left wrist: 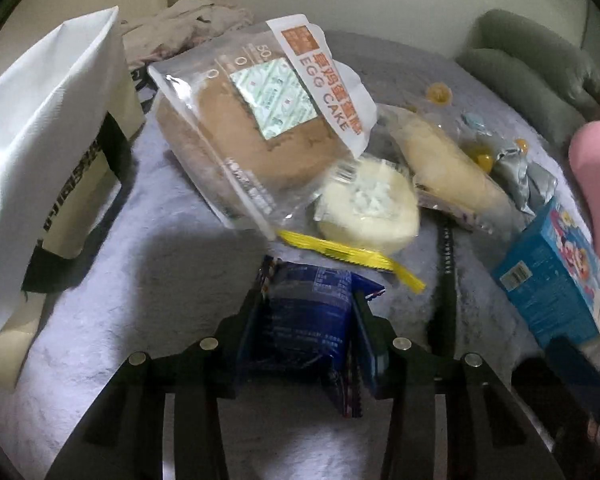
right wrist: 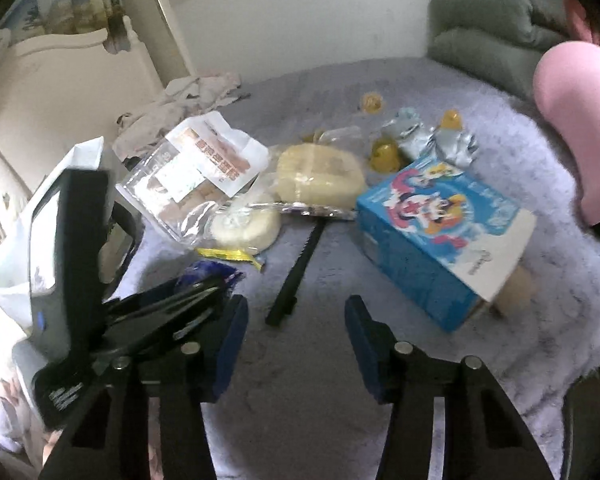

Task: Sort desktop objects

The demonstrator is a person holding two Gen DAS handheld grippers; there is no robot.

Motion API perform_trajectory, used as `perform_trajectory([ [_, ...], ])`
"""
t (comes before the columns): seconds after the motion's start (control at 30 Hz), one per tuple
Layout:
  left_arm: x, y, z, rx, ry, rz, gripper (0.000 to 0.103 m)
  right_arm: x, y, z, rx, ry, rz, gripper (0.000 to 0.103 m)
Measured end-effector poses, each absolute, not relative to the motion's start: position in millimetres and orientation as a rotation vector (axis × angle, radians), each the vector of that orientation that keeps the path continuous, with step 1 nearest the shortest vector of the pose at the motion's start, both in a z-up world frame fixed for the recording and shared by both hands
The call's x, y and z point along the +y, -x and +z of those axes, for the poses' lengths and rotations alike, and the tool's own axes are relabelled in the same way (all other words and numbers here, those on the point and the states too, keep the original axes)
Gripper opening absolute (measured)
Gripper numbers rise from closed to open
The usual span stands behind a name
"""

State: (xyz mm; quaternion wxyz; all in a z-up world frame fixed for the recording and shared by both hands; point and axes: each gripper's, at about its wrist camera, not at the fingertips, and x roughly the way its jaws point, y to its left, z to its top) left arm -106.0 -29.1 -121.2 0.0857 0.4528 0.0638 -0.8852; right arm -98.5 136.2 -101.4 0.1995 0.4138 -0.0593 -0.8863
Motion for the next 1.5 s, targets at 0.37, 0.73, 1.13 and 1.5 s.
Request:
perform_trajectory([
  [0.37, -16.5, 90.6, -126.7, 0.056, -1.300, -2.629, 0.043, 98.8, 162.7, -148.1, -0.203, -1.397, -2.418, 0.034],
  [0.73, -3.8, 78.2, -132.0, -0.015, -1.213, -2.635, 0.044, 107.0, 145.1, -164.5, -0.237, -1.258, -2.542, 0.015],
  [1.13, 18.7, 68.3, -98.0, -0.039, -1.170, -2.701, 0.041, 127.7, 115.4, -135.9, -0.386, -1.198, -2.535, 0.012],
  [1.5, 6.0, 43.5, -3.2, -0.058, -0.886, -2.783, 0.041, 128.9, 90.3, -35.7, -0.426, -0.914, -2.516, 0.012],
])
